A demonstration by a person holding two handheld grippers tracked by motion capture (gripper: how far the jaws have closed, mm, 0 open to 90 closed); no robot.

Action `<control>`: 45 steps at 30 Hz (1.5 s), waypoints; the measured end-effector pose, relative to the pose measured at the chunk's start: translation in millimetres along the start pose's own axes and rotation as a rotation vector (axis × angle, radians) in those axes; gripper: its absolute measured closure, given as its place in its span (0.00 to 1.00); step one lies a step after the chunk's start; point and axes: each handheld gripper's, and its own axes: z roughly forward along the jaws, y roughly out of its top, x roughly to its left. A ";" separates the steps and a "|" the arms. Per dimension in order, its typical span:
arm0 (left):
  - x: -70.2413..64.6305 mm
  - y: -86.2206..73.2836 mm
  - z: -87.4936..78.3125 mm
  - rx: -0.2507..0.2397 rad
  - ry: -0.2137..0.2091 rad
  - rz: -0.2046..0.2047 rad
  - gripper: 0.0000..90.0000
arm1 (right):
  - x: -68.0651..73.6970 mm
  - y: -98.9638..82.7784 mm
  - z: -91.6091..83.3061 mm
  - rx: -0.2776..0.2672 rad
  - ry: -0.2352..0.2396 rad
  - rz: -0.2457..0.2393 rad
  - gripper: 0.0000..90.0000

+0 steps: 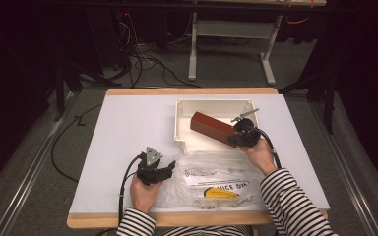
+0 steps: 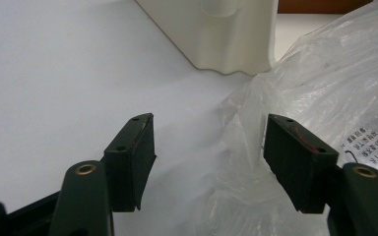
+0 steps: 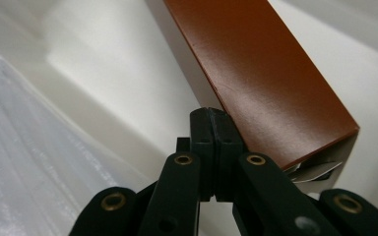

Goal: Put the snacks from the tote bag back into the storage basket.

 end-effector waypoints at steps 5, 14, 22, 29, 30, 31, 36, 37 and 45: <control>0.4 -0.2 -0.2 -0.004 0.000 -0.001 0.41 | -6.7 5.0 3.7 0.014 -0.009 0.040 1.00; 1.0 -0.7 -1.4 -0.017 -0.003 -0.008 0.41 | -11.3 17.7 9.2 0.031 -0.022 0.078 1.00; 2.0 -1.4 -3.2 -0.031 -0.006 -0.016 0.41 | -15.4 26.2 14.1 0.029 -0.025 0.110 1.00; 2.2 -1.8 -3.7 -0.038 -0.008 -0.022 0.41 | -18.2 31.1 18.8 0.043 -0.038 0.131 1.00; 2.3 -1.8 -3.7 -0.038 -0.009 -0.022 0.41 | -18.6 30.8 19.7 0.046 -0.041 0.130 1.00; 2.4 -1.8 -3.7 -0.039 -0.009 -0.022 0.41 | -18.9 30.6 19.9 0.047 -0.042 0.131 1.00; 2.4 -1.8 -3.6 -0.038 -0.010 -0.022 0.41 | -23.1 28.8 18.6 0.055 -0.056 0.146 1.00; 2.4 -1.8 -3.6 -0.038 -0.010 -0.022 0.41 | -24.1 28.3 18.3 0.052 -0.056 0.147 1.00; 2.4 -1.7 -3.6 -0.037 -0.009 -0.022 0.41 | -34.9 28.1 17.7 0.046 -0.083 0.177 1.00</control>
